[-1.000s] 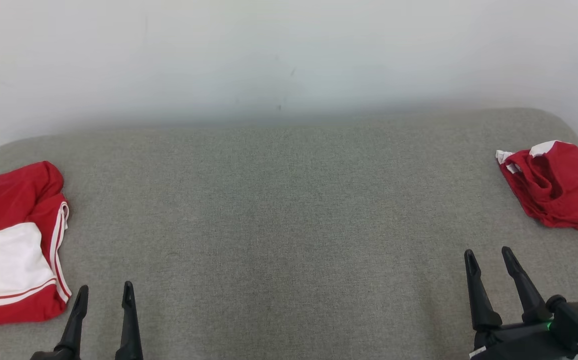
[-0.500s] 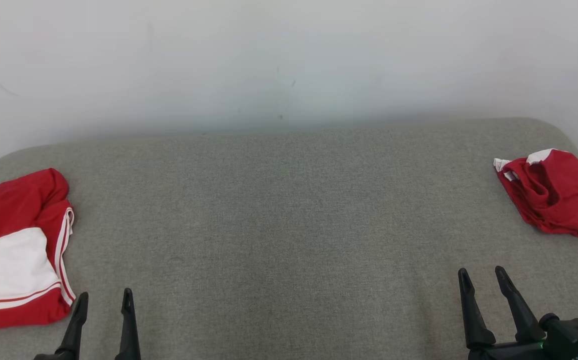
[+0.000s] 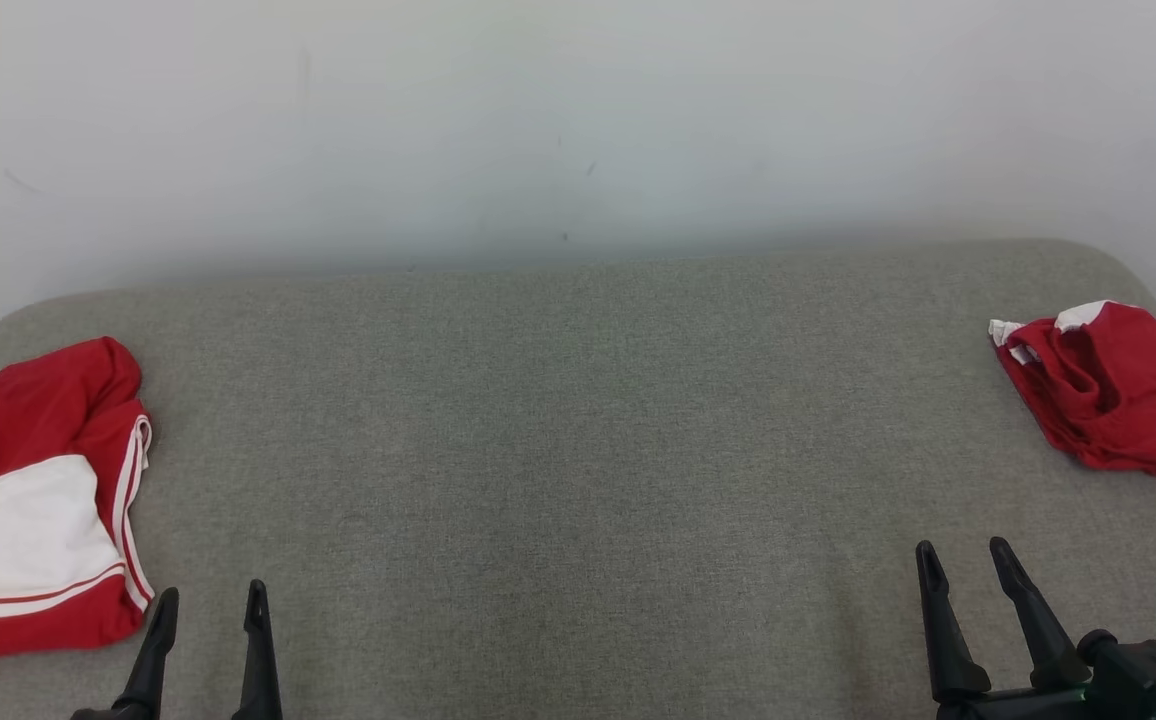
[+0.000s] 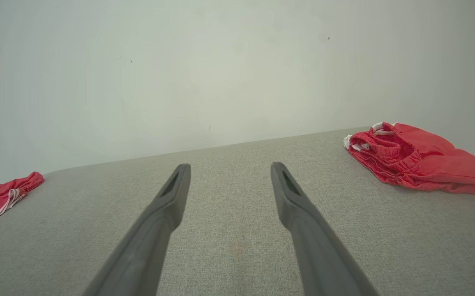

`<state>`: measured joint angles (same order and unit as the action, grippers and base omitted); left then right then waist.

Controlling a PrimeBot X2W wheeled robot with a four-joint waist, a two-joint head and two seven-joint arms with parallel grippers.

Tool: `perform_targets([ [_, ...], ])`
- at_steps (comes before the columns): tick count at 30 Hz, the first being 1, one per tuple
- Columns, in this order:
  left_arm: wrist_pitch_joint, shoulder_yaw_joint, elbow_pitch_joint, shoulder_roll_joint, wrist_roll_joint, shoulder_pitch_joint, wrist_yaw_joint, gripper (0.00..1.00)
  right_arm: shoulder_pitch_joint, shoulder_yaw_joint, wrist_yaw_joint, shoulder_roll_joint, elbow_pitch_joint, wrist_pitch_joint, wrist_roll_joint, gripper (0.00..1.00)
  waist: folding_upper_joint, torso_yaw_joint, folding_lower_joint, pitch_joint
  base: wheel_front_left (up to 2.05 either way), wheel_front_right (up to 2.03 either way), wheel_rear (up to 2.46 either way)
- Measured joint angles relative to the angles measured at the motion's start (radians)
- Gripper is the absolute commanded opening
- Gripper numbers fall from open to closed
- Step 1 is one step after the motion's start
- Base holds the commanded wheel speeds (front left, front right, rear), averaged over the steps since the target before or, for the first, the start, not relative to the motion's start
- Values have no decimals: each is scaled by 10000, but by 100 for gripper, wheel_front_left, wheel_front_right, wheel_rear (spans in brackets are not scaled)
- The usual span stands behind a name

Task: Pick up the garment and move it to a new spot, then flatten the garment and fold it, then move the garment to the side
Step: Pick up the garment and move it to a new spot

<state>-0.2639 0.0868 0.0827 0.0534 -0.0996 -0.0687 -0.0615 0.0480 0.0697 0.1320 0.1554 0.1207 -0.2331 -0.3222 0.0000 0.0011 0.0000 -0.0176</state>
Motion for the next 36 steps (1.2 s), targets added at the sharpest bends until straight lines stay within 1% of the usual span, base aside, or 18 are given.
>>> perform_targets([
  [7,0,-13,40,-2,31,39,-19,100,46,25,0,2,10,17,-12,100,0,164,0,36,0,0,0],
  [14,0,-2,115,50,105,241,-82,100,111,31,0,-40,75,27,-25,100,1,807,0,86,0,0,0],
  [18,0,86,201,104,100,261,-88,100,143,69,0,-100,117,-19,-29,100,0,1347,0,124,0,0,0],
  [22,0,128,199,94,77,244,-2,100,138,73,0,-90,136,-35,-25,100,1,1985,0,168,0,0,0],
  [36,0,313,174,46,-161,139,234,100,-79,171,0,115,44,140,56,100,1,4275,2,414,0,0,0],
])
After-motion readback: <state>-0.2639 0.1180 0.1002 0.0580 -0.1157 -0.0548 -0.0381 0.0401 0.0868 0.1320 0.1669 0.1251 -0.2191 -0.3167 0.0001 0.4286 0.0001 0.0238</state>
